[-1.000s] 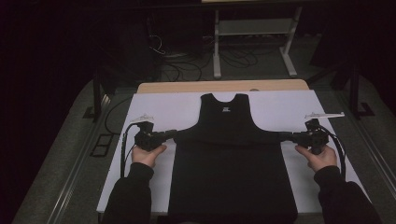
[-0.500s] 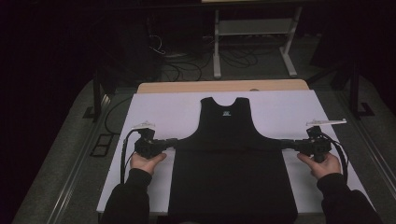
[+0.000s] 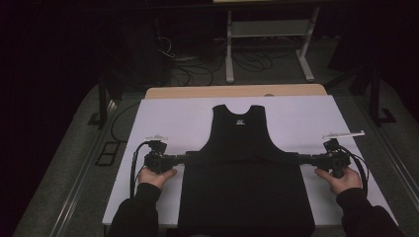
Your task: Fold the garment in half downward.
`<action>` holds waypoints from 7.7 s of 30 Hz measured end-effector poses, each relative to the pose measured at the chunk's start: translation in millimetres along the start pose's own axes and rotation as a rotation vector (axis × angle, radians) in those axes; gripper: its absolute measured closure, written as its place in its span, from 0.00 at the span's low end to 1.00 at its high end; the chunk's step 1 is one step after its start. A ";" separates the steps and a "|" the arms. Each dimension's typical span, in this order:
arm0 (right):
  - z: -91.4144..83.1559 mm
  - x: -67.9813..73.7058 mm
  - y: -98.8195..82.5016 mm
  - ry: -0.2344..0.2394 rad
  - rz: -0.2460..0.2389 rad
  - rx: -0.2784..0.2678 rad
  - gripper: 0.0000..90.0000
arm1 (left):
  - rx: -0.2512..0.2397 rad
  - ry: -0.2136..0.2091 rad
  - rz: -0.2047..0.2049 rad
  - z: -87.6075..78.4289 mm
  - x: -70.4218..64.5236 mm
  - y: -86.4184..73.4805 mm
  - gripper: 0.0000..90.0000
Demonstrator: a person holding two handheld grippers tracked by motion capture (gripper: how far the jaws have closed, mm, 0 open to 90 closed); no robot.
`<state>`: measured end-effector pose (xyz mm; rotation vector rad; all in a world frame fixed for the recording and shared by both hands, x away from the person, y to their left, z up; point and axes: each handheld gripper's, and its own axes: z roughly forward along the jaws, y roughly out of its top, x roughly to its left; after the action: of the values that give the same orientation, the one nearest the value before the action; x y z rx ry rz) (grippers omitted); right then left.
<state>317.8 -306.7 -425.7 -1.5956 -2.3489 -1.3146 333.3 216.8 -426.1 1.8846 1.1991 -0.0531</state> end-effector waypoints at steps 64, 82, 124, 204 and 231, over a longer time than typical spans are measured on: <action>-2.2 2.8 -23.3 0.018 0.061 0.132 0.92 | 0.088 0.006 -0.037 -6.9 -0.7 -20.4 0.96; -3.3 2.6 -22.8 -0.002 0.069 0.123 0.83 | 0.101 -0.005 -0.036 -5.7 -0.3 -21.3 0.95; -11.2 16.4 7.1 -0.089 -0.125 -0.053 0.00 | -0.022 0.001 0.107 -11.7 -1.5 6.5 0.00; 20.0 -3.0 129.9 -0.092 -0.172 -0.062 0.00 | -0.011 -0.046 0.232 35.2 -2.3 132.1 0.00; 66.1 -4.9 171.9 -0.089 -0.166 -0.012 0.01 | -0.020 -0.062 0.187 71.9 15.4 169.2 0.00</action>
<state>480.3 -246.5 -363.3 -1.5209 -2.5818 -1.3131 496.5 153.1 -368.4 1.9548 0.9750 0.0027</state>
